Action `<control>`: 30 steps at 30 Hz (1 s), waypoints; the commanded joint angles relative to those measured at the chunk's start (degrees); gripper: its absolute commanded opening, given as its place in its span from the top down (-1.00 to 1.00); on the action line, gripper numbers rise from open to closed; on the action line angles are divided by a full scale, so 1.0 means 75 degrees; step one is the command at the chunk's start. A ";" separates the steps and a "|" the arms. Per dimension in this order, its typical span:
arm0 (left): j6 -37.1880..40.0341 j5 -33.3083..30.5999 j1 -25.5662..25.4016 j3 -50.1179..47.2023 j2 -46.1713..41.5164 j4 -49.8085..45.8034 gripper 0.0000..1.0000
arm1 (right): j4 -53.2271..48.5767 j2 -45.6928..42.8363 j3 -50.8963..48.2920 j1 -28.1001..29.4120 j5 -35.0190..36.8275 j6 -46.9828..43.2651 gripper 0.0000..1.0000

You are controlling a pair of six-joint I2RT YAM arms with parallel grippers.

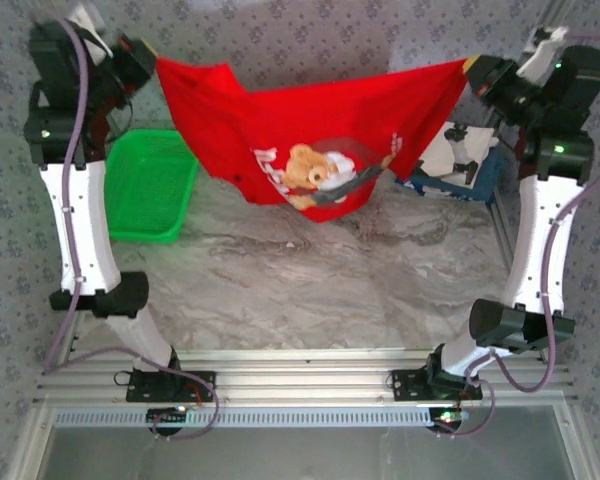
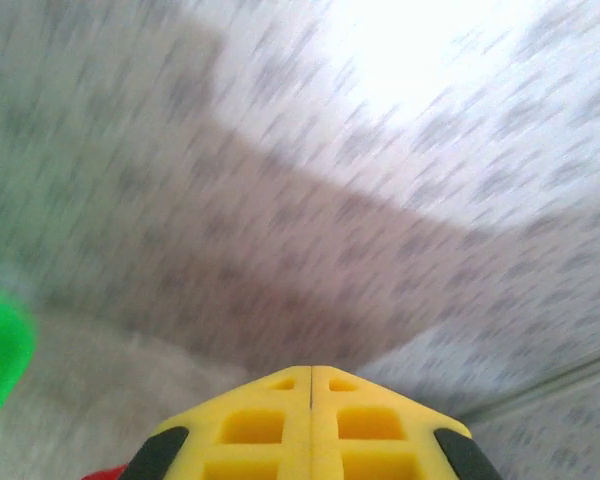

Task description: Fold and stack the t-shirts

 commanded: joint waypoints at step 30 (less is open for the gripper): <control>-0.1579 0.1880 0.0547 0.1054 0.1801 0.2790 0.92 | 0.0380 0.1862 0.1804 0.0021 -0.1207 0.0644 1.00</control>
